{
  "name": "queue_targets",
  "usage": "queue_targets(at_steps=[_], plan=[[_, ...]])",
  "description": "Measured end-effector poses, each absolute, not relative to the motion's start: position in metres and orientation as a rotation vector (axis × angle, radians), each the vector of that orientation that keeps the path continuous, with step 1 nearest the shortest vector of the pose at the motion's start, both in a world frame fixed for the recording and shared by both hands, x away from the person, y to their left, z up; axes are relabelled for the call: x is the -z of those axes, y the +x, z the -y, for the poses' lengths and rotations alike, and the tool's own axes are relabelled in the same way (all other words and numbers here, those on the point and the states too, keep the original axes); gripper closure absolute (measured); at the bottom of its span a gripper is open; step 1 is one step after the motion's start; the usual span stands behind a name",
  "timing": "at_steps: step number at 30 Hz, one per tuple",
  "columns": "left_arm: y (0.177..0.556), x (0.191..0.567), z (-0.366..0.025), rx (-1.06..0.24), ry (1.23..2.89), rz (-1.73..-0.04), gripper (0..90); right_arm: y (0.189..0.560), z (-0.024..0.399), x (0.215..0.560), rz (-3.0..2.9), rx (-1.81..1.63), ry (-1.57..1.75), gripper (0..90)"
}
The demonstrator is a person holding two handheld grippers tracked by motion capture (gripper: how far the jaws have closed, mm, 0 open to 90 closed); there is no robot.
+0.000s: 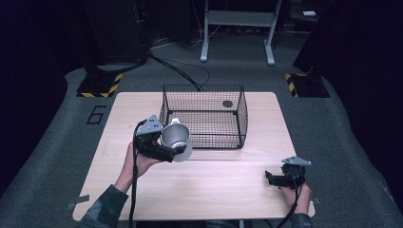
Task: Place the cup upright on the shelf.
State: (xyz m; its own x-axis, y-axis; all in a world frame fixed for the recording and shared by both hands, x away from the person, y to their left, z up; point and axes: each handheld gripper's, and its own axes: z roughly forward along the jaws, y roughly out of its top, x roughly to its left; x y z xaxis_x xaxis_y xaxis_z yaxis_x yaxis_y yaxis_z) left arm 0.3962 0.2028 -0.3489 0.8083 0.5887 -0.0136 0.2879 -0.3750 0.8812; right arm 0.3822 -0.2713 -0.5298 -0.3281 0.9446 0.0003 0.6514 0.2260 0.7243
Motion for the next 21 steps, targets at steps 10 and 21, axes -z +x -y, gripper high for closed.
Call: queue_targets(at_steps=[10,21], plan=[[0.405,0.334,-0.193,-0.375,1.966,-0.622,6.9,0.382,0.271,0.53,-2.062,-0.884,1.467,2.4],[0.421,0.323,-0.186,-0.376,1.956,-0.612,6.9,0.382,0.271,0.53,-2.062,-0.884,1.466,2.5]])
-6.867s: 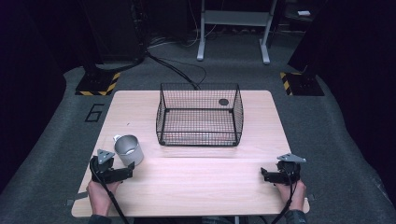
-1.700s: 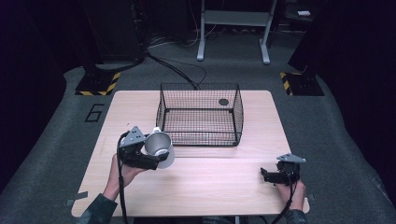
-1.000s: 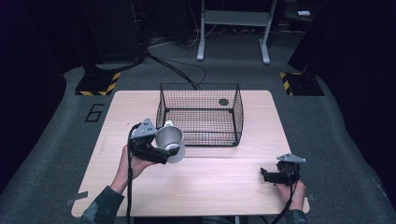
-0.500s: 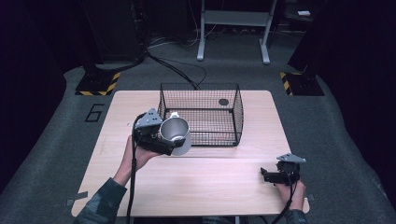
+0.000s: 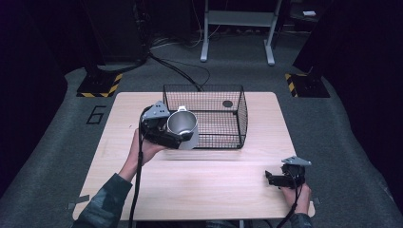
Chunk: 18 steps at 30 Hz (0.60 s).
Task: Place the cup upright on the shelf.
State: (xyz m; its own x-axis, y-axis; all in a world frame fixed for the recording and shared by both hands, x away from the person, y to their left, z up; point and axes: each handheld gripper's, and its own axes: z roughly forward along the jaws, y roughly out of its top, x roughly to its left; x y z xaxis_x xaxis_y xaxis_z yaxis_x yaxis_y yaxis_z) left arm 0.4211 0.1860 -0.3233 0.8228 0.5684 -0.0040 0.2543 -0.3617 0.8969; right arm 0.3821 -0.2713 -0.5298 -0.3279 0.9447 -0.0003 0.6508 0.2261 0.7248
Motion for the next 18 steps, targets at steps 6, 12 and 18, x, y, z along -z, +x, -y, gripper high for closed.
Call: queue_targets(at_steps=[6,12,18], plan=[[0.43,0.32,-0.183,-0.389,1.954,-0.608,6.9,0.382,0.271,0.53,-2.062,-0.885,1.466,2.5],[0.437,0.317,-0.179,-0.393,1.95,-0.606,6.9,0.382,0.271,0.53,-2.06,-0.888,1.465,2.4],[0.444,0.313,-0.176,-0.398,1.954,-0.6,6.9,0.382,0.271,0.53,-2.062,-0.884,1.467,2.4]])
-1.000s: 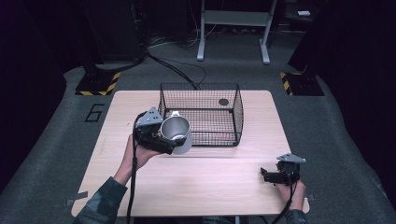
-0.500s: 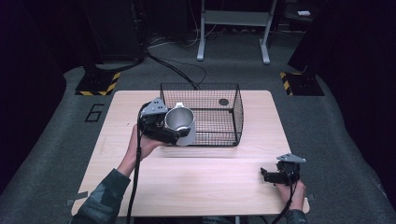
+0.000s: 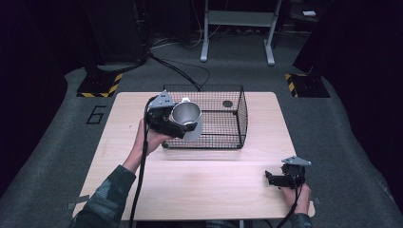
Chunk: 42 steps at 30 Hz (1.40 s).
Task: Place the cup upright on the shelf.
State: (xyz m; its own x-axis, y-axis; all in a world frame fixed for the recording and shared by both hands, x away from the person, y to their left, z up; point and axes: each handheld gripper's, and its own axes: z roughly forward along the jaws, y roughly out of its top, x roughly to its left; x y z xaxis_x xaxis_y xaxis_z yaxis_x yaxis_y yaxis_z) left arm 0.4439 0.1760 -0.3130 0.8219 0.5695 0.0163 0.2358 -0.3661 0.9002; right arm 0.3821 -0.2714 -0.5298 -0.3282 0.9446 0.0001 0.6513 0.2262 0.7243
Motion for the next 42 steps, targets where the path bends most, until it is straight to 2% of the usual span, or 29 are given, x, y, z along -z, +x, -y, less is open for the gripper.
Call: queue_targets(at_steps=[18,42], plan=[[0.472,0.31,-0.162,-0.404,1.97,-0.589,6.9,0.382,0.271,0.53,-2.063,-0.885,1.466,2.5],[0.512,0.324,-0.14,-0.397,1.994,-0.62,6.9,0.384,0.271,0.53,-2.085,-0.885,1.439,1.4]])
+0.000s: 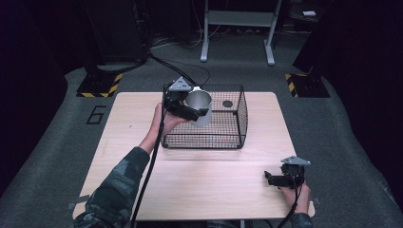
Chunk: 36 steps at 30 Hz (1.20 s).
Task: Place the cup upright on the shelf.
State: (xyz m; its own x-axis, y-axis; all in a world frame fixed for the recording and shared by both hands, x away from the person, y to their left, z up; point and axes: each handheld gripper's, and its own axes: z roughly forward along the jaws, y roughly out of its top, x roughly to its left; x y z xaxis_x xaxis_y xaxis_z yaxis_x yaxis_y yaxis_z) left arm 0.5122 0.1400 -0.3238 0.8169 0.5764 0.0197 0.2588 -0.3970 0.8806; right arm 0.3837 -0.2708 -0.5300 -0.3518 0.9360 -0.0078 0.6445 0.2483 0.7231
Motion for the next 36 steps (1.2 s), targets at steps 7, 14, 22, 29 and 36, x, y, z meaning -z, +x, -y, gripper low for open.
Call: queue_targets(at_steps=[7,14,22,29,36], plan=[[0.526,0.336,-0.137,-0.389,2.005,-0.655,6.8,0.384,0.271,0.53,-2.084,-0.885,1.44,1.4],[0.54,0.348,-0.136,-0.389,2.024,-0.675,6.8,0.384,0.271,0.53,-2.082,-0.885,1.442,1.6],[0.554,0.362,-0.132,-0.366,2.055,-0.693,6.8,0.384,0.27,0.53,-2.076,-0.891,1.45,1.6],[0.567,0.376,-0.129,-0.356,2.089,-0.715,6.8,0.383,0.271,0.53,-2.08,-0.885,1.443,1.9],[0.574,0.385,-0.126,-0.346,2.121,-0.722,6.8,0.383,0.27,0.53,-2.075,-0.887,1.455,2.0]])
